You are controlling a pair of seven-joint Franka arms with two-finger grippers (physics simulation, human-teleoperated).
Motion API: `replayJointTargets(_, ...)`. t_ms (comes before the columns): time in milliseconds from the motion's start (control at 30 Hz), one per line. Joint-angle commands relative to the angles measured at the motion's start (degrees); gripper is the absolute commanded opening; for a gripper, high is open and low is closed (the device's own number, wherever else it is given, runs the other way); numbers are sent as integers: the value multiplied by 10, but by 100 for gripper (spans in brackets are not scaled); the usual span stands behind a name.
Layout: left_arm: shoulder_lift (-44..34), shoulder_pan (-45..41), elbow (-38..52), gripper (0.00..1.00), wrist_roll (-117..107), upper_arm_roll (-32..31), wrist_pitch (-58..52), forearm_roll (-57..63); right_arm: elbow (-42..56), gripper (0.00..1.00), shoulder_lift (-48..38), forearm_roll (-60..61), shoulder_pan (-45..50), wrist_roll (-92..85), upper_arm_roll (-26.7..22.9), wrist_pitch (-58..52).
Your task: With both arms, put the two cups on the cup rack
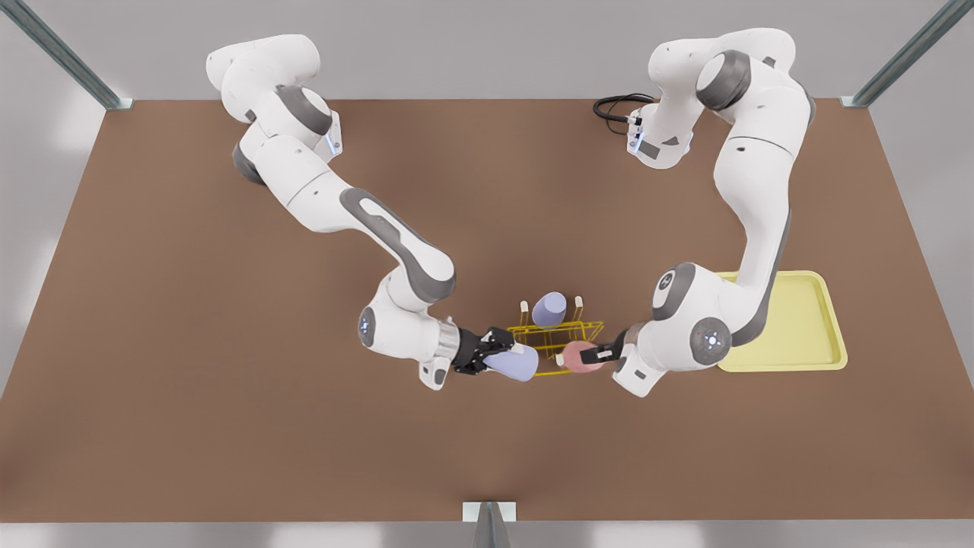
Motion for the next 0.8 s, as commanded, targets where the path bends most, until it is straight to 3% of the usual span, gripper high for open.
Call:
replayJointTargets(0,-5,22,49,100,-99,2,-73,16,1,100,0,-1,2,0,0,4)
replayJointTargets(67,-10,59,98,100,-84,-3,-171,61,4,100,1,-1,4,0,0,4)
replayJointTargets(200,-67,136,101,100,208,-3,-302,92,31,100,19,-1,12,0,12,4)
replayJointTargets(233,-149,151,54,100,335,31,-312,88,34,100,20,-1,11,1,19,3)
replayJointTargets(267,-314,36,-168,100,372,208,-153,39,41,100,20,-1,11,2,21,2)
replayJointTargets(300,-386,-67,-258,100,370,300,-97,24,45,100,18,-1,11,5,21,-2)
replayJointTargets(433,-354,-64,-167,100,372,297,-192,-4,58,100,3,-2,-1,8,21,-33)
replayJointTargets(467,-343,-69,-125,100,375,297,-202,-2,48,100,-34,-6,-10,31,11,-86)
replayJointTargets(500,-336,-71,-105,100,374,296,-203,-3,44,100,-79,-8,-18,61,-35,-166)
replayJointTargets(533,-330,-63,-104,100,374,300,-207,-40,26,100,-146,-52,-18,96,-108,-301)
replayJointTargets(567,-306,-31,-100,100,375,301,-206,-87,25,100,-173,-138,-23,122,-131,-382)
replayJointTargets(700,-296,-35,-79,100,376,297,-208,-46,26,100,-204,-409,-140,127,-132,-619)
replayJointTargets(767,-296,-29,-78,100,376,297,-209,-40,26,100,-241,-511,-166,105,-134,-683)
